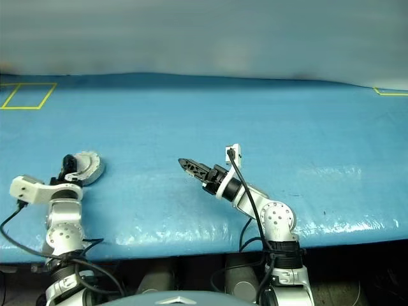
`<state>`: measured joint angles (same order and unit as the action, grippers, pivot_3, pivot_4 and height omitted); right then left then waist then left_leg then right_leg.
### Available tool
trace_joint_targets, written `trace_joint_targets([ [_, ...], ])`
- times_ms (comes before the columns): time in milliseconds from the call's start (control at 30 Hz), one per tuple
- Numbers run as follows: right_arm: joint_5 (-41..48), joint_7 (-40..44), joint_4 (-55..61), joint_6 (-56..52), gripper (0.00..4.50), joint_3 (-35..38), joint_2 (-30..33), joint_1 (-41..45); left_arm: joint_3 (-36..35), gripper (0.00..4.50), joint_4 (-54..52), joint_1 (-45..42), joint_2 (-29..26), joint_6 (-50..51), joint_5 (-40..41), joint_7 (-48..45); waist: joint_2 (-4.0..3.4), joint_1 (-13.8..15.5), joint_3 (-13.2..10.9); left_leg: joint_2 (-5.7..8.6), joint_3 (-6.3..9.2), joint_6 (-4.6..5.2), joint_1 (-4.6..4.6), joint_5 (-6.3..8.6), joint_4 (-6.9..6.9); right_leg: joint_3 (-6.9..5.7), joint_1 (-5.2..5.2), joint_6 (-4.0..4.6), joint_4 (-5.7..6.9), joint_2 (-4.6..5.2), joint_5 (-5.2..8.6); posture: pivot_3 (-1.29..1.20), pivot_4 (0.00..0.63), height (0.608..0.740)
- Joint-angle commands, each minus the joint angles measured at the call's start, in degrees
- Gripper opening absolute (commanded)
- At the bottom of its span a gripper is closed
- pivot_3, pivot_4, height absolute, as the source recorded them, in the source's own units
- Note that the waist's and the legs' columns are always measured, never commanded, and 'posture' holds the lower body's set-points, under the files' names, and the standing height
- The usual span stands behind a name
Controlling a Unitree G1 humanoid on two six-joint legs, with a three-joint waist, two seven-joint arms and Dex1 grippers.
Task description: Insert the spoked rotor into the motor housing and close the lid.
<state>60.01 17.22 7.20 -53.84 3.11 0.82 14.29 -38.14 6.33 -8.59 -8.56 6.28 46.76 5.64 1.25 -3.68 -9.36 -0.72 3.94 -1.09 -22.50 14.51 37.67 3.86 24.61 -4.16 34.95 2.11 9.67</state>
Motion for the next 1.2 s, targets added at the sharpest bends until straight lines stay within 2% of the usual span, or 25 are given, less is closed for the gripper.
trace_joint_targets([
  [33,-0.89,1.03,1.16,1.03,3.79,-0.42,0.01,1.03,-1.77,4.45,-7.04,0.39,-0.57,-6.67,-2.61,-1.06,0.02,0.32,0.0,0.0,-0.01,0.0,0.0,0.0,0.01,0.0,0.0,0.0,-0.01,0.01,0.0,0.0,0.15,0.74],
  [100,-5.27,2.05,1.9,4.18,3.79,-2.16,0.9,0.85,-1.03,4.45,-10.3,0.36,0.38,-9.63,-1.48,-5.04,0.06,0.78,0.02,0.02,0.01,-0.01,-0.03,0.0,0.05,-0.01,-0.01,-0.01,-0.01,0.02,0.0,0.0,0.15,0.74],
  [167,-13.38,4.34,3.0,12.21,3.79,-5.3,2.51,0.05,3.84,4.45,-15.03,2.05,0.34,-9.78,-1.03,-13.31,0.06,1.2,0.03,0.04,0.01,-0.01,-0.04,0.0,0.1,-0.01,-0.04,-0.01,-0.02,0.03,0.0,0.0,0.15,0.74],
  [233,-22.79,5.99,3.8,22.17,3.79,-8.42,4.8,-0.97,13.06,4.45,-19.93,5.97,-2.57,-4.53,-2.34,-23.0,0.06,1.47,0.03,0.09,-0.02,-0.02,-0.07,0.0,0.13,0.01,-0.05,-0.03,-0.05,0.05,0.0,0.0,0.15,0.74],
  [300,-30.42,8.0,3.74,28.68,3.79,-11.18,8.79,-1.42,23.73,4.45,-22.44,9.53,-7.75,-0.24,-7.37,-31.34,0.04,1.48,0.03,0.16,-0.04,-0.02,-0.06,0.0,0.12,0.04,-0.06,-0.04,-0.06,0.12,0.0,0.0,0.15,0.74],
  [400,-35.23,14.33,2.77,32.72,3.79,-13.94,14.61,-1.64,30.14,4.45,-22.96,10.8,-10.41,2.38,-9.09,-35.93,-0.07,1.02,0.01,0.14,-0.18,-0.01,-0.01,0.0,0.11,0.12,-0.03,-0.05,-0.06,0.13,0.0,0.0,0.15,0.74],
  [467,-47.16,13.19,-0.08,39.27,3.79,-17.97,20.85,-1.3,35.43,4.45,-21.0,10.93,-13.32,2.82,-14.78,-39.12,-0.06,0.35,0.01,0.06,-0.2,-0.01,0.02,0.0,0.09,0.12,0.0,-0.04,-0.03,0.07,0.0,0.0,0.15,0.74],
  [533,-53.15,12.68,-2.26,43.24,3.79,-19.74,23.94,-1.39,39.71,4.45,-18.87,10.89,-16.49,2.42,-21.75,-40.66,-0.07,0.1,0.01,0.03,-0.21,-0.01,0.12,0.0,0.01,0.11,0.01,0.01,0.03,0.04,0.03,0.0,0.15,0.74],
  [567,-53.16,13.08,-2.9,43.75,3.79,-19.3,24.35,-1.87,41.75,4.45,-17.15,10.68,-18.06,0.22,-26.2,-41.04,-0.07,0.03,0.0,0.02,-0.23,-0.01,0.18,0.0,-0.03,0.12,0.01,0.03,0.06,0.02,0.04,0.0,0.15,0.74],
  [633,-52.6,14.46,-3.32,44.95,3.79,-18.27,24.73,-2.99,42.92,4.45,-14.14,9.84,-18.62,-2.13,-29.96,-40.75,-0.07,-0.09,0.0,-0.03,-0.3,0.0,0.31,0.0,-0.15,0.16,-0.03,0.09,0.08,-0.01,0.07,0.0,0.15,0.74],
  [933,-50.81,18.1,-2.4,46.31,3.79,-14.79,24.28,-4.35,42.23,4.45,-11.8,8.36,-17.3,-5.51,-29.45,-45.42,-0.04,0.56,-0.02,0.01,-0.34,0.0,0.27,0.0,-0.16,0.19,-0.04,0.05,0.0,0.07,0.05,0.0,0.15,0.74],
  [1200,-51.05,18.05,-2.74,46.31,3.79,-13.61,22.35,-4.02,41.88,4.45,-11.04,7.53,-16.07,-7.12,-30.82,-45.22,-0.04,0.76,-0.02,0.01,-0.34,0.0,0.29,0.0,-0.14,0.19,-0.06,0.05,0.03,0.06,0.05,0.0,0.15,0.74],
])
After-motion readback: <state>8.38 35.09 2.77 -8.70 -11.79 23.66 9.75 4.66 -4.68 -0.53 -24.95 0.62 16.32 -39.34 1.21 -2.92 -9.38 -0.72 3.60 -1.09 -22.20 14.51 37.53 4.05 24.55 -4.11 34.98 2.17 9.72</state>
